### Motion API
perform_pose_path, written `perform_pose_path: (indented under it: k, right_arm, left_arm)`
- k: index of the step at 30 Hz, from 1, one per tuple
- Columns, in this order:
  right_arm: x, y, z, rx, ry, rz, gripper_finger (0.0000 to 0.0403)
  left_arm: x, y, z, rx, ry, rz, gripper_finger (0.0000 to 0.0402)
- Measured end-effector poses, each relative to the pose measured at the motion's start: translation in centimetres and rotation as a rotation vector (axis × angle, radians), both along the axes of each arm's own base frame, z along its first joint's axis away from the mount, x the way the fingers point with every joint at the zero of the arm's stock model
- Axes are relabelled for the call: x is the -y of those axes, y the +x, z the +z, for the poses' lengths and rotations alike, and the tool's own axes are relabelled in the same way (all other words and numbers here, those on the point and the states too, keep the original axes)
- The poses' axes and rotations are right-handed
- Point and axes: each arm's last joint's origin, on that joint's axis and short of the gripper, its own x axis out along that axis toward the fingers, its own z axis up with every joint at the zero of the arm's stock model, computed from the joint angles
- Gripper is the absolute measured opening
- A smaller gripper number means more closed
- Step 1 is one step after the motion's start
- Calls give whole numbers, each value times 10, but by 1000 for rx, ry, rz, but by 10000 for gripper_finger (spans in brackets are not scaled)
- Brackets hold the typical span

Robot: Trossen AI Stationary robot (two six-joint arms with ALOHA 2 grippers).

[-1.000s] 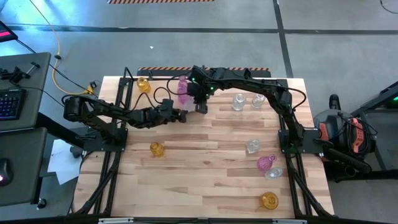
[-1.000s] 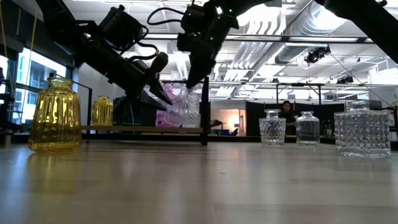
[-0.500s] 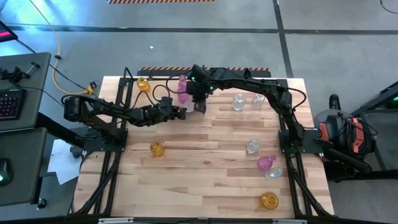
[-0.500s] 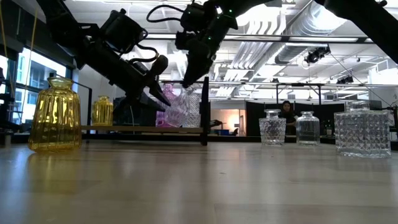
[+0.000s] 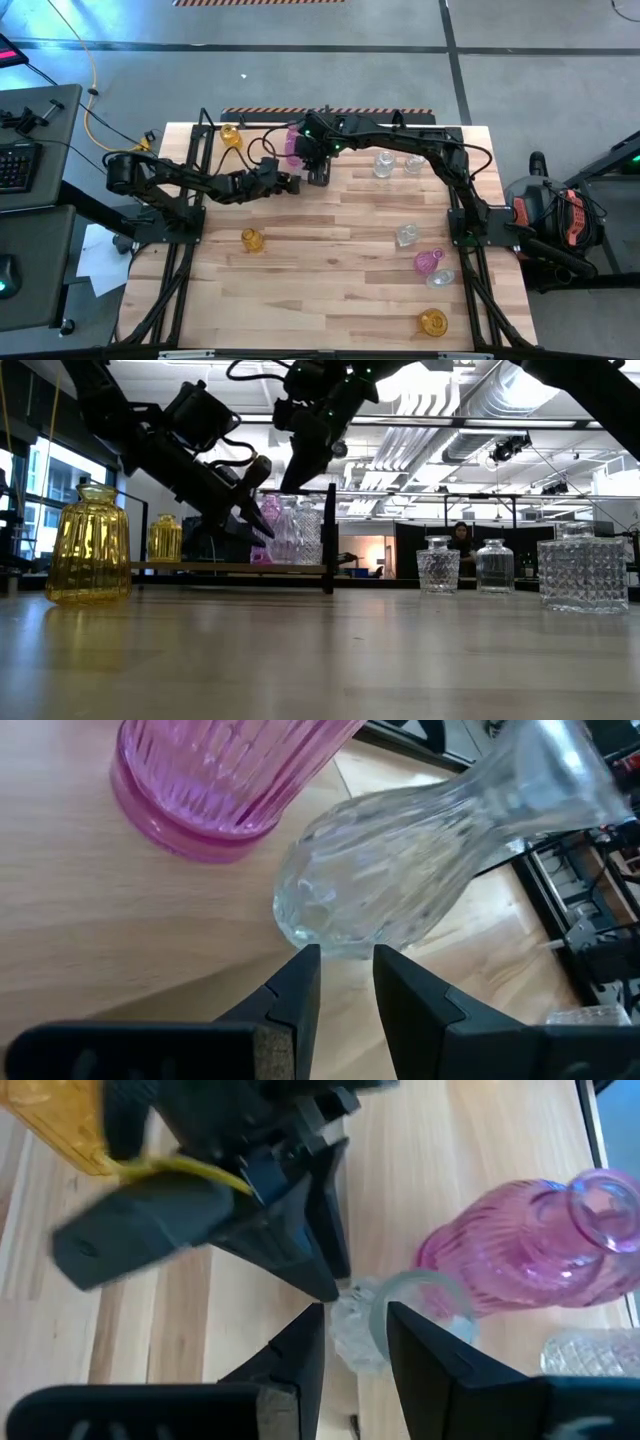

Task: Sort vases onto shelf
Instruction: Put the transparent vase on the shelf aligned with the other transparent vase

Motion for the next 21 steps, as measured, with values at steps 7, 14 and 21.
perform_pose_path:
  k: [7,14,21]
  right_arm:
    - [0,0,-1,-15,-26,-17,91]
    - [1,-1,-1,-32,-61,-44,91]
    - [3,-2,-1,-50,-110,-91,91]
  left_arm:
    - [-1,5,1,21,-1,-12,87]
    - [-6,12,9,17,41,-26,87]
    - [-11,10,9,12,41,-6,87]
